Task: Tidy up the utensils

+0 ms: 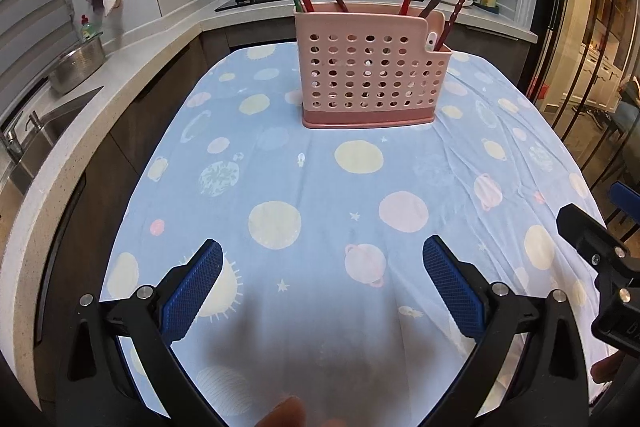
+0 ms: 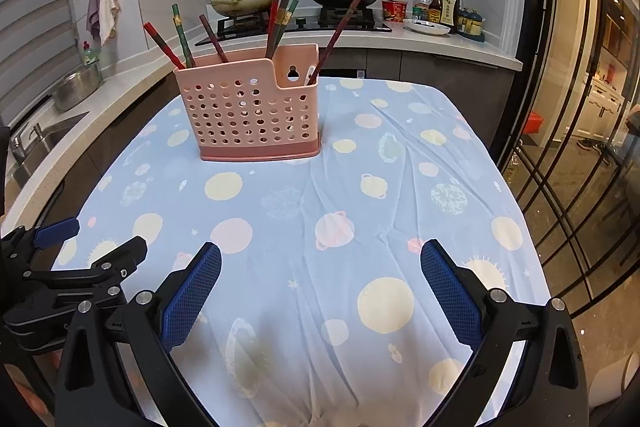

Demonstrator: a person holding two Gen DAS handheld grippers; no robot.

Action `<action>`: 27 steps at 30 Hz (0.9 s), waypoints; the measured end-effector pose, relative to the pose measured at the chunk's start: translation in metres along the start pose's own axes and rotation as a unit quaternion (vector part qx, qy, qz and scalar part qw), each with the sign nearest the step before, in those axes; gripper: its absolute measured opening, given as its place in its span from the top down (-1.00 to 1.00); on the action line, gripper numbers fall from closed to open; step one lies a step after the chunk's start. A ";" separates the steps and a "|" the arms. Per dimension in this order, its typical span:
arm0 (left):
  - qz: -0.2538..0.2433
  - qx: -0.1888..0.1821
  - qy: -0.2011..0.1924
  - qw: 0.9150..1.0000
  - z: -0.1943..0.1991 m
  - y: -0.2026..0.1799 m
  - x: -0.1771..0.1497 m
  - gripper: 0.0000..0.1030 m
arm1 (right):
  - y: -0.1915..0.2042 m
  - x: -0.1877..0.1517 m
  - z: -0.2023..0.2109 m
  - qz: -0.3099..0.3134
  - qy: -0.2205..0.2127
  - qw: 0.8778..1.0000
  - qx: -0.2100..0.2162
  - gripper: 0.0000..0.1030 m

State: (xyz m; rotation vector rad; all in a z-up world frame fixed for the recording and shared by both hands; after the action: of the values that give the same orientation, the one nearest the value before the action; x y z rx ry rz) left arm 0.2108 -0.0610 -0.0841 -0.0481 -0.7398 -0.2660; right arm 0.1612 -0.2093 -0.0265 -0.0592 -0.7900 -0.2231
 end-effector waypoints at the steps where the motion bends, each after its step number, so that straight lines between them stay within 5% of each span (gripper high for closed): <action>1: 0.001 0.002 0.000 1.000 0.000 0.001 0.000 -0.86 | 0.000 0.000 0.000 -0.001 0.001 1.000 0.001 -0.87; 27: 0.013 0.020 -0.009 1.000 -0.004 0.008 0.010 -0.86 | -0.007 0.005 -0.008 -0.008 -0.007 1.000 -0.010 -0.87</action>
State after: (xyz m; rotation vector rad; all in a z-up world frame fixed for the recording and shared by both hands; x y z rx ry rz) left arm 0.2231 -0.0560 -0.0798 -0.0230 -0.7615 -0.2267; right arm 0.1687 -0.2186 -0.0286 -0.0736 -0.8019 -0.2454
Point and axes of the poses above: each gripper's, at about its wrist camera, not at the fingertips, and z roughly against the way its jaws point, y to its left, x to its top, the point moved 7 cm from there along -z, roughly the way its jaws point
